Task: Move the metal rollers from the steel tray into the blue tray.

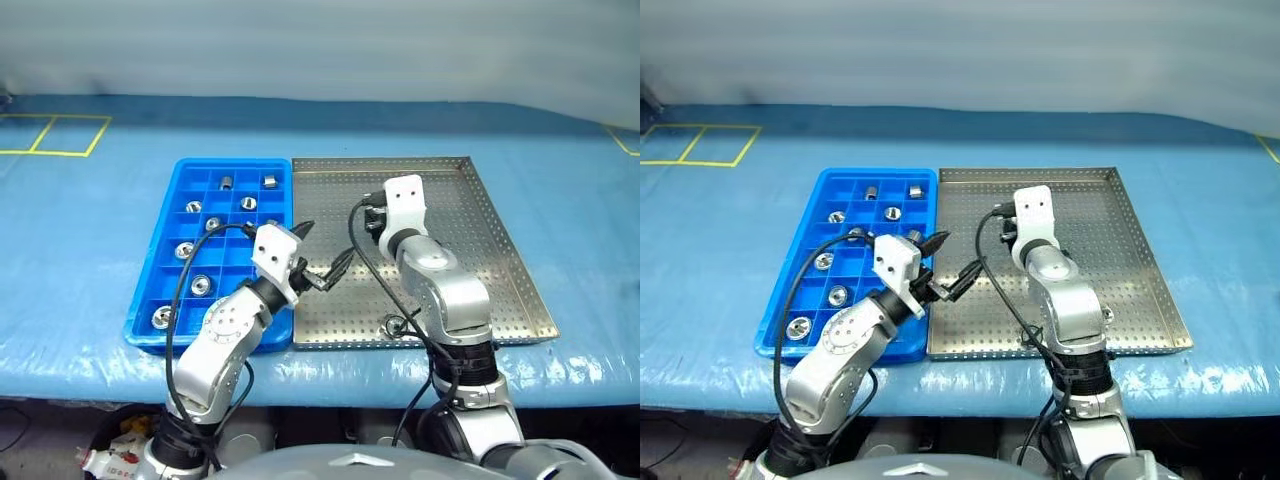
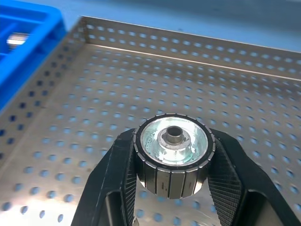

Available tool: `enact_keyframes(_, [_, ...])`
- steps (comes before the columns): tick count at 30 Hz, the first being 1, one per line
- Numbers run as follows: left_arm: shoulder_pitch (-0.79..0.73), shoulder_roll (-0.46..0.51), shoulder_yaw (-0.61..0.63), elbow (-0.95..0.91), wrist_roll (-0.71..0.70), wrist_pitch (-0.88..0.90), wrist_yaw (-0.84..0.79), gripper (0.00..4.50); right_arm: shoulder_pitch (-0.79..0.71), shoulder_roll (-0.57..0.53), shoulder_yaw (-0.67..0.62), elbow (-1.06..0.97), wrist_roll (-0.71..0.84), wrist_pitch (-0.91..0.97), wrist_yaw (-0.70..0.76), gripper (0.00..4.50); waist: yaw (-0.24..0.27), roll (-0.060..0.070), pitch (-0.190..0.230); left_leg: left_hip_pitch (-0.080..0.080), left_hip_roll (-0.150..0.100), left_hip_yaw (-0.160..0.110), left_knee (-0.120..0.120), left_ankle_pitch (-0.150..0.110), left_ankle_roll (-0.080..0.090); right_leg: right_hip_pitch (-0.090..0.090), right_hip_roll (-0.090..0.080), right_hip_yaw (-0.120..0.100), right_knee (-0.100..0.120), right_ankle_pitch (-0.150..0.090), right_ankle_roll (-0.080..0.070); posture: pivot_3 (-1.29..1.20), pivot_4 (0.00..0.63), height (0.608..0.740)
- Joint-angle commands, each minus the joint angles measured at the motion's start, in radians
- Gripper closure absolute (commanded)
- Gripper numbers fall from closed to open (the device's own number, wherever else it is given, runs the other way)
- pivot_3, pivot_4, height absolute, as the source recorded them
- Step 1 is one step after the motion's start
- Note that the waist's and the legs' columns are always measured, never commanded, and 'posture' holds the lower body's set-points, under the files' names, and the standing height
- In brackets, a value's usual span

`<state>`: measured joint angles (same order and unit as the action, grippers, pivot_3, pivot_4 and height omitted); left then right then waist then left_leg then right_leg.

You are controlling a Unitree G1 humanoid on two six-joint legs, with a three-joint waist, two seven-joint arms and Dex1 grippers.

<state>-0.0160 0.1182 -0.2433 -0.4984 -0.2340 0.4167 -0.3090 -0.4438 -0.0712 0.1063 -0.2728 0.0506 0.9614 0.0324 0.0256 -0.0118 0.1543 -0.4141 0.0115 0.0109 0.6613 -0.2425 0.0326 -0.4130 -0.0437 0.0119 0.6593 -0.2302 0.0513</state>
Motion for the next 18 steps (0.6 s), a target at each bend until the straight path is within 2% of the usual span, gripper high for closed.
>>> enact_keyframes(1, [0.04, 0.003, 0.037, -0.09, 0.028, -0.027, 0.054, 0.0, -0.061, 0.001, 0.053, -0.019, 0.023, -0.057, 0.073, 2.79, 0.016, 0.0, 0.0, 0.0, 0.0, 0.0, 0.0, 0.0, 0.0, 0.0, 0.0, 0.0, 0.0, 0.0, 0.0, 0.3, 0.15, 0.74])
enact_keyframes(10, [0.169, 0.012, 0.085, -0.195, 0.059, -0.023, 0.133, 0.0, -0.122, 0.039, 0.182, 0.101, 0.045, -0.162, 0.211, 2.79, 0.092, 0.0, 0.0, -0.001, 0.0, -0.003, 0.0, 0.0, 0.0, 0.0, -0.001, -0.003, -0.001, -0.001, -0.001, 0.43, 0.15, 0.74])
enact_keyframes(18, [0.226, 0.029, 0.088, -0.221, 0.08, -0.035, 0.149, 0.0, -0.118, 0.061, 0.191, 0.175, 0.055, -0.213, 0.265, 2.79, 0.159, 0.0, 0.001, -0.002, -0.001, -0.004, 0.0, 0.0, -0.001, 0.0, -0.001, -0.005, -0.001, -0.002, -0.002, 0.48, 0.15, 0.74])
